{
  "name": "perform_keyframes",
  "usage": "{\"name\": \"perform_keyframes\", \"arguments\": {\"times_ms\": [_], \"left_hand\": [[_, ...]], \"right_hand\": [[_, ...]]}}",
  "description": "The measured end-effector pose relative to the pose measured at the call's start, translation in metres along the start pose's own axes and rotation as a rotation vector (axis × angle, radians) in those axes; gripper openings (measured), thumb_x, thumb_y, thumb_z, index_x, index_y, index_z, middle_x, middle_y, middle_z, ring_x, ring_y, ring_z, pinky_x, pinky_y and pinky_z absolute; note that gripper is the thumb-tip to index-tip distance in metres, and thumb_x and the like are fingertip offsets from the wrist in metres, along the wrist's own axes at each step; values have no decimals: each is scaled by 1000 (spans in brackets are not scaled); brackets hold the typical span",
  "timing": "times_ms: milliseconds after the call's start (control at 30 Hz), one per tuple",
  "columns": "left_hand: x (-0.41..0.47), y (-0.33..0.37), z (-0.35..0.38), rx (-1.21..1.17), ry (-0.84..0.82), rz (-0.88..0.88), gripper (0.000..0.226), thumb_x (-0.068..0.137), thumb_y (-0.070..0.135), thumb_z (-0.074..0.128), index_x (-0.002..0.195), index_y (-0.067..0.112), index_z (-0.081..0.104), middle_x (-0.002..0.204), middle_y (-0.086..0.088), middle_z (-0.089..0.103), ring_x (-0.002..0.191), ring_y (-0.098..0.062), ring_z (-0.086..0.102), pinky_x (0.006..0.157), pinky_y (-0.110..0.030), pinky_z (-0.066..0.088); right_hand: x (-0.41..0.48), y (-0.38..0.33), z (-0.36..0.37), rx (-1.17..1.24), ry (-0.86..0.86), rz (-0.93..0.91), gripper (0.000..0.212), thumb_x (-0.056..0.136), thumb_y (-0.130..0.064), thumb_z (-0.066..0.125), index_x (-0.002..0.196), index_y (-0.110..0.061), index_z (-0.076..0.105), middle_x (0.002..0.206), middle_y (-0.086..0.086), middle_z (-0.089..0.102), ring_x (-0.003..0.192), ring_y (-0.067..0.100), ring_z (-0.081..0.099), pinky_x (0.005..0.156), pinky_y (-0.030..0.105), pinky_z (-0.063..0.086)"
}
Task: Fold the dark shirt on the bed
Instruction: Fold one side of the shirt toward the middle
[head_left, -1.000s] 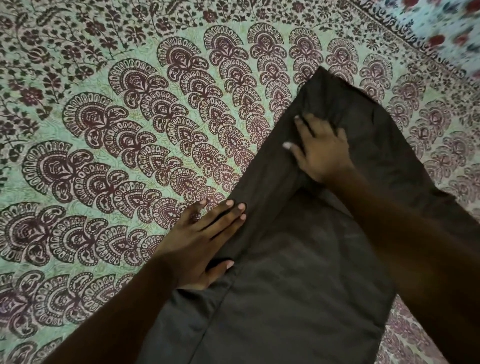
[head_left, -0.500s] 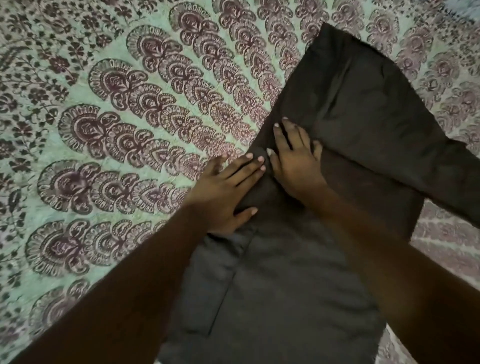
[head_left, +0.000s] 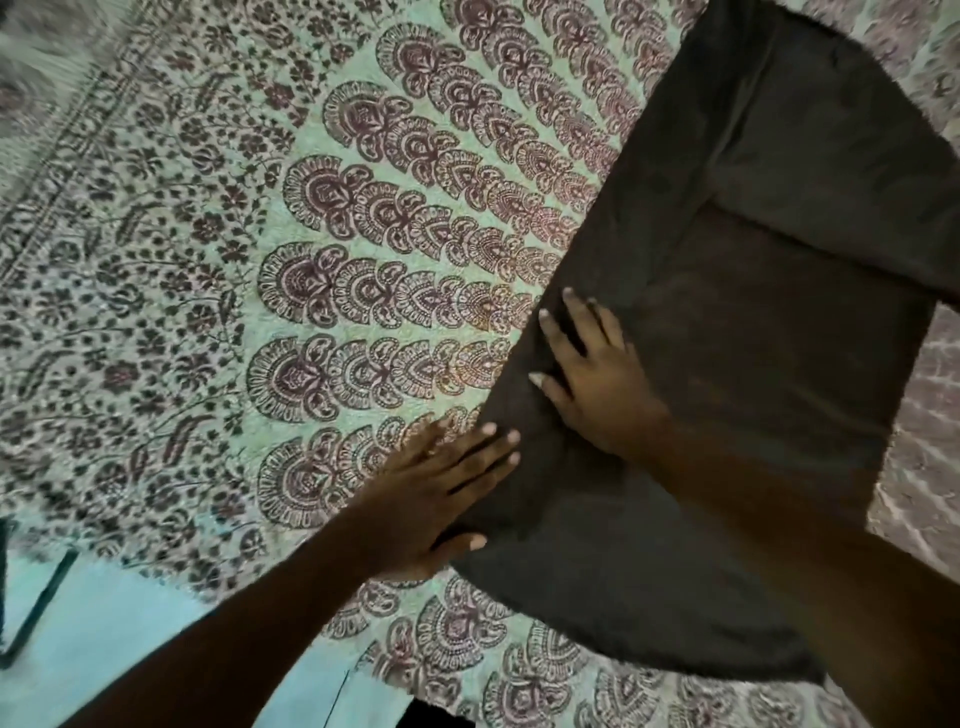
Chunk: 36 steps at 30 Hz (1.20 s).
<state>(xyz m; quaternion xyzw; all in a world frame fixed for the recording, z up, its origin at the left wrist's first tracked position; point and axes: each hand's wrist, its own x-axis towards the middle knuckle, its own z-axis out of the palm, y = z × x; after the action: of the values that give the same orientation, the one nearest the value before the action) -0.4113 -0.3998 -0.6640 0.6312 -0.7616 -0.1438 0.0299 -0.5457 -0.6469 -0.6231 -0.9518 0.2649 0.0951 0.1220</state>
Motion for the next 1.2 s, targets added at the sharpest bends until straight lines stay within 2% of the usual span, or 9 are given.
{"name": "perform_keyframes", "arguments": {"times_ms": [100,200,400,533,667,767,933,1100,1200], "left_hand": [[-31,9,3,-28,-31,34,83,101,59,41,166,17,11,175,-1,3,162,-24,5,124,-56,17],[-53,15,-2,-41,-50,44,79,102,52,41,166,17,11,175,0,4,162,-23,5,123,-54,19],[-68,32,-13,-54,-57,11,67,107,45,33,165,14,19,175,-2,9,162,-25,7,127,-48,19],[-55,45,-28,-20,-3,-29,53,105,38,39,147,11,55,161,-9,46,149,-30,43,118,-49,39],[-13,59,-52,-94,115,-103,41,100,28,43,123,10,71,129,-11,70,115,-29,68,101,-45,53],[39,72,-69,-166,130,-155,41,100,28,43,127,9,69,132,-11,68,114,-29,68,97,-43,53],[155,100,-88,-195,172,-196,38,99,21,52,133,11,64,140,-9,63,118,-30,63,96,-44,50],[292,138,-94,-180,91,-211,52,99,29,53,149,15,48,159,-5,42,139,-29,47,103,-45,42],[371,162,-95,-127,39,-238,67,100,36,52,160,17,29,169,-3,23,151,-28,29,114,-48,34]], "right_hand": [[-36,-27,10,-29,-89,-72,72,102,-57,42,164,-25,23,173,14,4,157,40,10,118,58,31],[-64,-39,12,-99,-93,-254,64,103,-57,40,160,-30,33,171,15,15,156,39,20,116,52,32],[-89,-38,17,8,-54,-43,61,103,-48,50,157,-20,42,168,18,22,153,42,25,113,55,40],[-114,-38,23,23,-61,-164,59,101,-48,54,152,-18,48,167,17,27,153,40,28,111,52,39],[-130,-21,17,273,89,18,50,96,-34,71,138,-9,63,153,19,49,138,42,50,106,53,44],[-135,9,2,502,205,228,43,99,-28,69,135,-7,65,144,15,56,133,34,54,108,49,47],[-142,89,-27,658,407,417,34,103,-27,63,130,-7,66,125,10,63,118,22,60,103,25,46],[-151,194,-44,776,578,607,28,104,-28,62,121,-7,69,116,10,67,111,22,64,100,38,52],[-155,260,-54,757,636,722,19,99,-21,67,109,-6,73,108,12,68,102,23,65,91,29,52]]}}
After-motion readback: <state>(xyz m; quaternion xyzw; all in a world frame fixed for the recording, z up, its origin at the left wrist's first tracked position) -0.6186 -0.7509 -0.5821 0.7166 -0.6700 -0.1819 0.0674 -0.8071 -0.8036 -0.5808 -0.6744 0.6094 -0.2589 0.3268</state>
